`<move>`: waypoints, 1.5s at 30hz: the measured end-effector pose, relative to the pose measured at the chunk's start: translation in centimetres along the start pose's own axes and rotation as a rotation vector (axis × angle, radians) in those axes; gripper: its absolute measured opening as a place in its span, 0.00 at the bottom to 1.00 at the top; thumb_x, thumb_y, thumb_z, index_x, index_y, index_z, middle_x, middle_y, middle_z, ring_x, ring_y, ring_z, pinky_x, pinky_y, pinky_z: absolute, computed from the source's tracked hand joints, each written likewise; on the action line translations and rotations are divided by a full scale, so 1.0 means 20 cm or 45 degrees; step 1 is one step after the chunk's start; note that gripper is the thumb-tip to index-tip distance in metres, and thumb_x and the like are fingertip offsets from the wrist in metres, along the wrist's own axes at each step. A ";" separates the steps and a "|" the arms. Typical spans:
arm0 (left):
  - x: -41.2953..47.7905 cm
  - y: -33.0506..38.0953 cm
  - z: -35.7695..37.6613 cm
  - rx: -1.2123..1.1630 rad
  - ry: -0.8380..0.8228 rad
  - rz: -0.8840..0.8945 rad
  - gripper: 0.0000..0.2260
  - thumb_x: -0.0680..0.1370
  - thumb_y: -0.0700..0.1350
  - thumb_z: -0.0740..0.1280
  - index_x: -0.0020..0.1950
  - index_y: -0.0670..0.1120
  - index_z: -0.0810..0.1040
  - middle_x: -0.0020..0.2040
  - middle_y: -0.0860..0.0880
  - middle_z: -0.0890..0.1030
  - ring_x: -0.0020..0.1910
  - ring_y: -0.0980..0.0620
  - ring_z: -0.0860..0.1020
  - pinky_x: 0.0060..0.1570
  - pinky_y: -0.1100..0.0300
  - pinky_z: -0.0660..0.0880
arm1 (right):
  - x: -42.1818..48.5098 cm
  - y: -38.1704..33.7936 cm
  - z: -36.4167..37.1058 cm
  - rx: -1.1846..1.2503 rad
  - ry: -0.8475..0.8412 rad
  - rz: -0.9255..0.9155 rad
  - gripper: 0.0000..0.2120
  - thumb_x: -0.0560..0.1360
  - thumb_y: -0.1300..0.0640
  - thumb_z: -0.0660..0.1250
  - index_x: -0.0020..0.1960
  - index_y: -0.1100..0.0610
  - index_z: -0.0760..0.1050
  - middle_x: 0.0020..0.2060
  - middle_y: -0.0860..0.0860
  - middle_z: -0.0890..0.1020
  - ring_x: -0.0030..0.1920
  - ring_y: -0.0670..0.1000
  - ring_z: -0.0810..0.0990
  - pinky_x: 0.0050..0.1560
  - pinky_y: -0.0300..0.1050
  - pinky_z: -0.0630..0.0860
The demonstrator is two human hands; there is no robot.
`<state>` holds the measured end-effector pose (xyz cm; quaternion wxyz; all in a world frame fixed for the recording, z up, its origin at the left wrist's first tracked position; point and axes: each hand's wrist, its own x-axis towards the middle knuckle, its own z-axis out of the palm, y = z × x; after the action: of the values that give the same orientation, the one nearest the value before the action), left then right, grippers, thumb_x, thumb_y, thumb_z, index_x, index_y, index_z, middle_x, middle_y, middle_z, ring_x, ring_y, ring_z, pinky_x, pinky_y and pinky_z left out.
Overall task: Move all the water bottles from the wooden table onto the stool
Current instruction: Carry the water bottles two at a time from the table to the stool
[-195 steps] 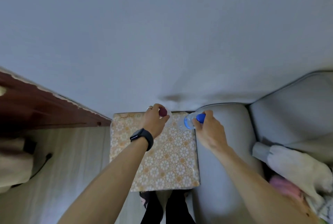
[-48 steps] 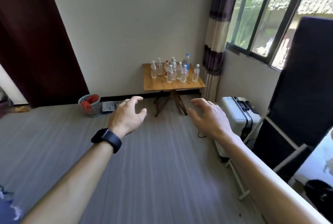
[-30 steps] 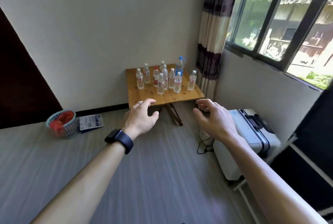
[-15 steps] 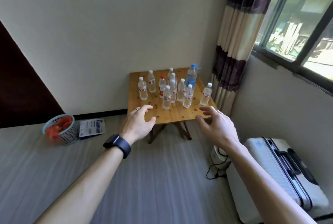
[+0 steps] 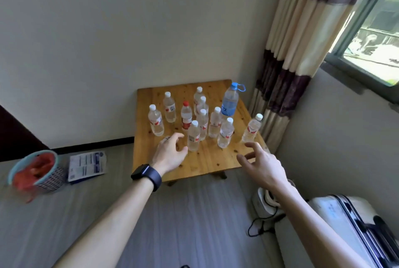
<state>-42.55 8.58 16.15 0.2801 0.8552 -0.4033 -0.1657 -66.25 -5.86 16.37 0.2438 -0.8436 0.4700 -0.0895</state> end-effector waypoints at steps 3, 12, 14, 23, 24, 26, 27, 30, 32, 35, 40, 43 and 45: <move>0.26 -0.01 0.05 -0.015 -0.066 -0.038 0.20 0.79 0.51 0.66 0.70 0.51 0.72 0.66 0.47 0.77 0.63 0.47 0.75 0.54 0.59 0.71 | 0.24 0.03 0.06 -0.016 -0.042 0.052 0.27 0.75 0.32 0.59 0.70 0.43 0.65 0.54 0.40 0.83 0.56 0.51 0.81 0.46 0.47 0.76; 0.92 -0.08 0.29 -0.002 -0.122 -0.213 0.23 0.77 0.54 0.68 0.71 0.53 0.69 0.69 0.47 0.74 0.65 0.46 0.75 0.58 0.52 0.75 | 1.06 0.10 0.23 -0.042 -0.214 0.118 0.33 0.74 0.32 0.58 0.74 0.46 0.59 0.55 0.46 0.83 0.56 0.55 0.81 0.52 0.53 0.78; 1.04 -0.07 0.33 -0.010 -0.048 -0.281 0.22 0.77 0.53 0.68 0.70 0.52 0.70 0.68 0.47 0.74 0.64 0.46 0.74 0.55 0.55 0.74 | 1.23 0.11 0.25 -0.025 -0.226 0.125 0.35 0.73 0.31 0.57 0.74 0.46 0.57 0.50 0.43 0.85 0.53 0.55 0.83 0.51 0.54 0.79; 1.29 -0.09 0.54 -0.023 -0.217 -0.573 0.37 0.73 0.58 0.73 0.77 0.53 0.59 0.72 0.41 0.64 0.69 0.40 0.70 0.59 0.53 0.71 | 1.63 0.19 0.40 -0.130 -0.295 0.220 0.41 0.67 0.18 0.48 0.70 0.43 0.59 0.48 0.52 0.84 0.45 0.58 0.84 0.44 0.51 0.78; 1.31 -0.12 0.56 -0.030 -0.254 -0.601 0.37 0.73 0.58 0.73 0.77 0.53 0.59 0.72 0.40 0.64 0.70 0.39 0.68 0.60 0.52 0.70 | 1.64 0.19 0.43 -0.161 -0.316 0.228 0.39 0.67 0.19 0.47 0.67 0.44 0.62 0.47 0.52 0.84 0.44 0.57 0.84 0.43 0.49 0.77; 1.34 -0.18 0.62 0.035 -0.289 -0.586 0.29 0.75 0.58 0.71 0.72 0.54 0.64 0.67 0.39 0.69 0.67 0.38 0.70 0.59 0.52 0.72 | 1.64 0.20 0.48 -0.207 -0.345 0.213 0.31 0.72 0.23 0.50 0.61 0.46 0.64 0.46 0.53 0.84 0.46 0.59 0.82 0.41 0.49 0.75; 1.35 -0.21 0.64 0.128 -0.299 -0.531 0.23 0.76 0.60 0.68 0.67 0.56 0.66 0.60 0.41 0.72 0.61 0.38 0.74 0.55 0.52 0.74 | 1.64 0.21 0.50 -0.200 -0.345 0.210 0.26 0.74 0.26 0.52 0.58 0.46 0.63 0.45 0.54 0.84 0.46 0.60 0.81 0.41 0.50 0.76; 1.37 -0.29 0.67 0.379 -0.347 -0.368 0.14 0.77 0.65 0.60 0.56 0.59 0.64 0.44 0.48 0.74 0.40 0.43 0.77 0.40 0.50 0.78 | 1.65 0.21 0.55 -0.188 -0.324 0.196 0.18 0.77 0.34 0.55 0.55 0.47 0.61 0.44 0.56 0.83 0.44 0.62 0.80 0.42 0.52 0.78; 1.38 -0.28 0.65 0.509 -0.347 -0.273 0.14 0.78 0.62 0.59 0.57 0.56 0.64 0.42 0.49 0.75 0.36 0.44 0.76 0.34 0.54 0.75 | 1.66 0.21 0.58 -0.215 -0.321 0.182 0.17 0.78 0.37 0.56 0.57 0.48 0.61 0.44 0.58 0.83 0.44 0.64 0.80 0.41 0.53 0.77; 1.41 -0.26 0.63 0.611 -0.349 -0.152 0.14 0.78 0.59 0.60 0.57 0.53 0.64 0.43 0.48 0.77 0.34 0.44 0.76 0.29 0.57 0.68 | 1.66 0.20 0.60 -0.248 -0.313 0.175 0.18 0.77 0.39 0.57 0.59 0.50 0.62 0.43 0.58 0.83 0.42 0.64 0.80 0.42 0.54 0.79; 1.45 -0.34 0.58 0.479 -0.386 -0.152 0.15 0.75 0.58 0.64 0.49 0.51 0.61 0.37 0.48 0.77 0.32 0.45 0.75 0.27 0.58 0.65 | 1.66 0.17 0.60 -0.261 -0.392 0.203 0.23 0.76 0.42 0.59 0.66 0.52 0.62 0.45 0.58 0.82 0.42 0.63 0.79 0.40 0.52 0.78; 1.41 -0.42 0.51 0.375 -0.324 -0.246 0.16 0.73 0.60 0.65 0.45 0.52 0.61 0.32 0.50 0.74 0.30 0.45 0.74 0.27 0.57 0.64 | 1.61 0.10 0.59 -0.240 -0.405 0.138 0.17 0.75 0.42 0.61 0.54 0.52 0.64 0.39 0.56 0.81 0.39 0.62 0.78 0.39 0.52 0.79; 1.37 -0.47 0.45 0.336 -0.289 -0.311 0.16 0.73 0.60 0.66 0.45 0.51 0.63 0.30 0.51 0.72 0.27 0.45 0.72 0.26 0.57 0.63 | 1.58 0.03 0.59 -0.222 -0.437 0.085 0.16 0.74 0.41 0.62 0.50 0.51 0.63 0.36 0.53 0.79 0.37 0.60 0.76 0.36 0.49 0.76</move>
<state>-24.55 -11.02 1.81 0.0962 0.9029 -0.3438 -0.2396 -45.02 -28.76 3.45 0.2490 -0.8484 0.4552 0.1049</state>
